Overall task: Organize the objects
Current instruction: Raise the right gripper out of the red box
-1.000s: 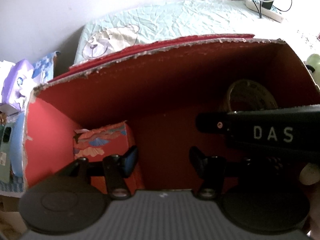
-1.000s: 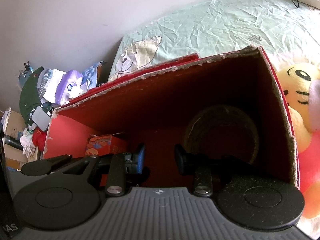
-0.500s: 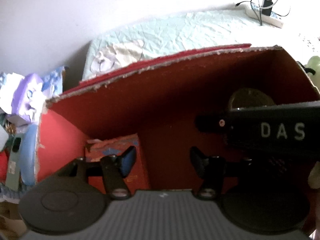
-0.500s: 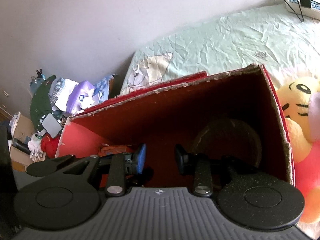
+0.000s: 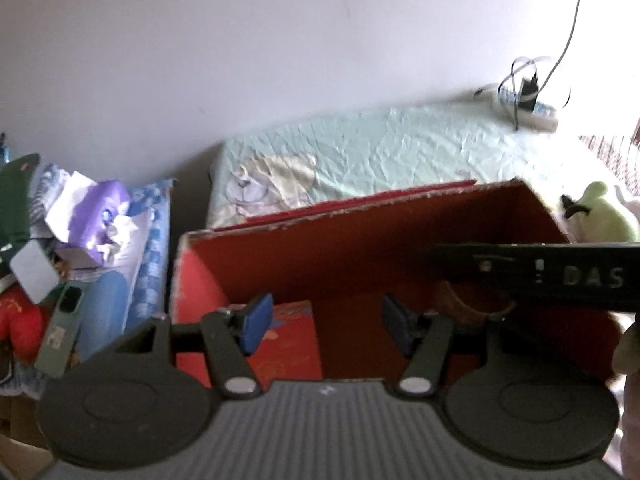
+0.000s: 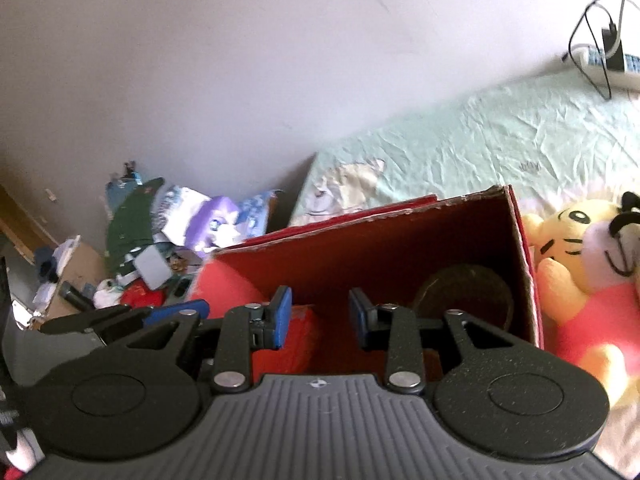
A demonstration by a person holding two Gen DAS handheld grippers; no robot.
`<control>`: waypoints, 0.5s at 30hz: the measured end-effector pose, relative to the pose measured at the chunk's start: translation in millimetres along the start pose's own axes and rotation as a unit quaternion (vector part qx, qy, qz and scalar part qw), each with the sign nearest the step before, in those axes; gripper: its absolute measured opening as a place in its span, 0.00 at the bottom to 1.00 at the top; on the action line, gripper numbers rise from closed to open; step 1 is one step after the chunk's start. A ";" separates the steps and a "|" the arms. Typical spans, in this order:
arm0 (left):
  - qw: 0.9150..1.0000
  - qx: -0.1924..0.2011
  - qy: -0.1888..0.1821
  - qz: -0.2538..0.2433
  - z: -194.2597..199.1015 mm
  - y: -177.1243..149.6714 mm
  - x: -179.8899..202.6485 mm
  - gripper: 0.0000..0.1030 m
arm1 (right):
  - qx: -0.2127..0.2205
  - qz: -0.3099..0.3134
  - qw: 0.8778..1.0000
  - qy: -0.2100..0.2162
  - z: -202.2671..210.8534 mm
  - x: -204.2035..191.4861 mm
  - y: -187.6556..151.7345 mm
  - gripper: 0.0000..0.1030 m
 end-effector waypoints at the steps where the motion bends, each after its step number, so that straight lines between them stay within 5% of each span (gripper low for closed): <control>1: 1.000 0.007 0.000 0.002 9.7 -0.3 -2.9 0.62 | 0.004 0.002 1.000 0.006 8.5 -3.3 -1.1 0.34; 6: 1.000 0.026 -0.005 0.004 54.0 -12.4 -15.0 0.62 | 0.005 -0.003 1.000 0.028 37.8 -16.5 -14.7 0.34; 15: 0.999 -0.004 -0.042 0.031 95.8 -59.7 -21.4 0.58 | -0.041 0.001 0.997 0.067 67.0 -40.8 -56.2 0.35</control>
Point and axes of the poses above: each gripper's, at about its wrist camera, not at the fingertips, and z roughly against the way its jaws point, x to its right, y to its top, the point moved 9 cm from there along -z, roughly the way its jaws point, and after that the axes turned 12 degrees about x, right-handed, at the moved point
